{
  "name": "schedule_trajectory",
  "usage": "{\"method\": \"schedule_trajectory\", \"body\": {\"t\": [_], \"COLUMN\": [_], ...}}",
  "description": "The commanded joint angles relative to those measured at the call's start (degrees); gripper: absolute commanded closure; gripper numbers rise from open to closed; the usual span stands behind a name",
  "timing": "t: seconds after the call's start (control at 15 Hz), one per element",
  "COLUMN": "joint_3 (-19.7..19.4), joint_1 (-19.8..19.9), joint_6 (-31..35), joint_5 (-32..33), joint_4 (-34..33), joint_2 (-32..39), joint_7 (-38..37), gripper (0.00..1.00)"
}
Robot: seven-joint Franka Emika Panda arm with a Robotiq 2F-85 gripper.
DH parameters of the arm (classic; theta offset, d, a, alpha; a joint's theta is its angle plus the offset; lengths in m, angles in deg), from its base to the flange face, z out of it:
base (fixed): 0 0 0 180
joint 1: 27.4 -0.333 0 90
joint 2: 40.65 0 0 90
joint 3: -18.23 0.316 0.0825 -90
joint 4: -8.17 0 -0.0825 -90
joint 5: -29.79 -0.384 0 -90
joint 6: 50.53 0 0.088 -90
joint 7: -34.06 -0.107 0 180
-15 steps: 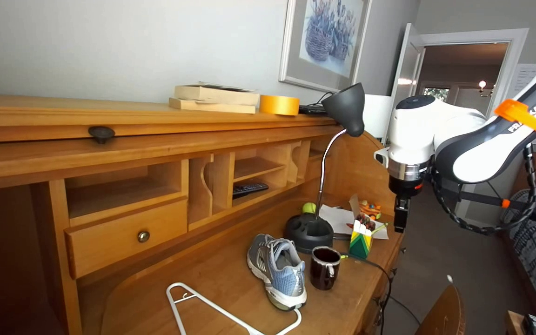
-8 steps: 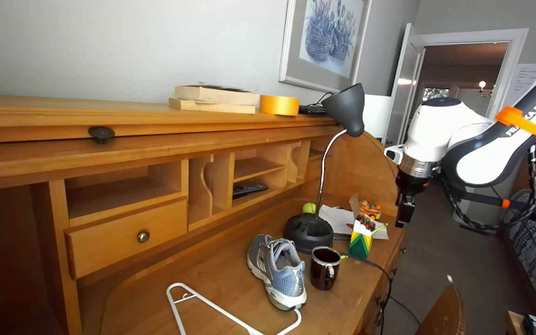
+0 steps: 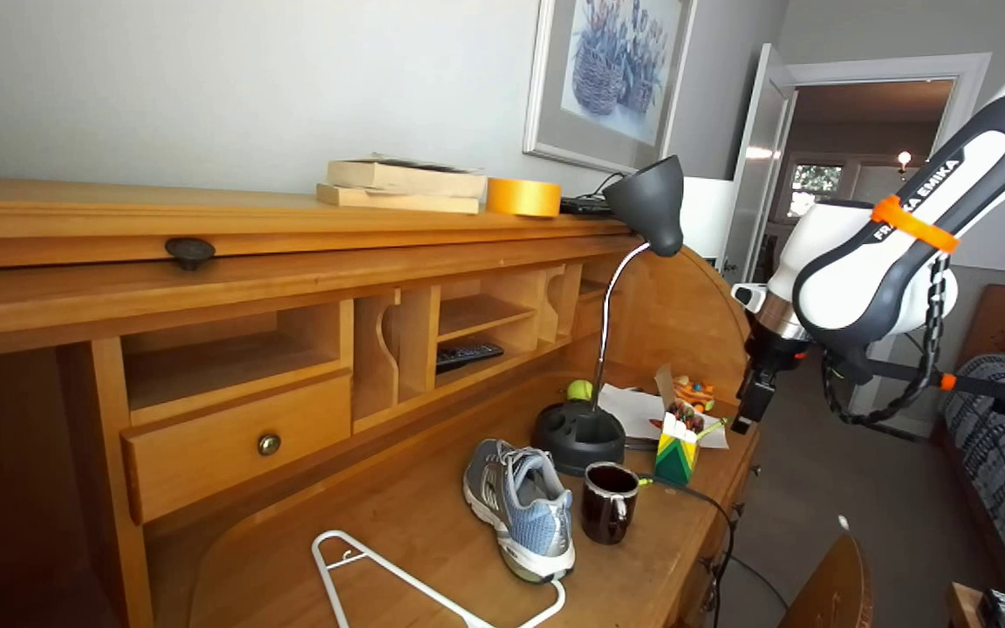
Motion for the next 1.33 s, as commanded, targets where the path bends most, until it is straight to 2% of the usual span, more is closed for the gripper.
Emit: {"method": "schedule_trajectory", "body": {"t": [0.0,0.2,0.47,1.27], "joint_3": [1.14,1.84,1.99,5.02], "joint_1": [-0.34,-0.27,0.05,1.4], "joint_6": [0.39,-0.79,-1.63,-4.21], "joint_5": [-14.11,-23.27,-30.19,-43.42], "joint_4": [-0.6,-1.96,-3.49,-8.38], "joint_2": [0.35,0.87,2.32,8.57], "joint_7": [8.91,13.95,16.88,23.73], "gripper": [0.0,0.0,0.0,0.0]}}
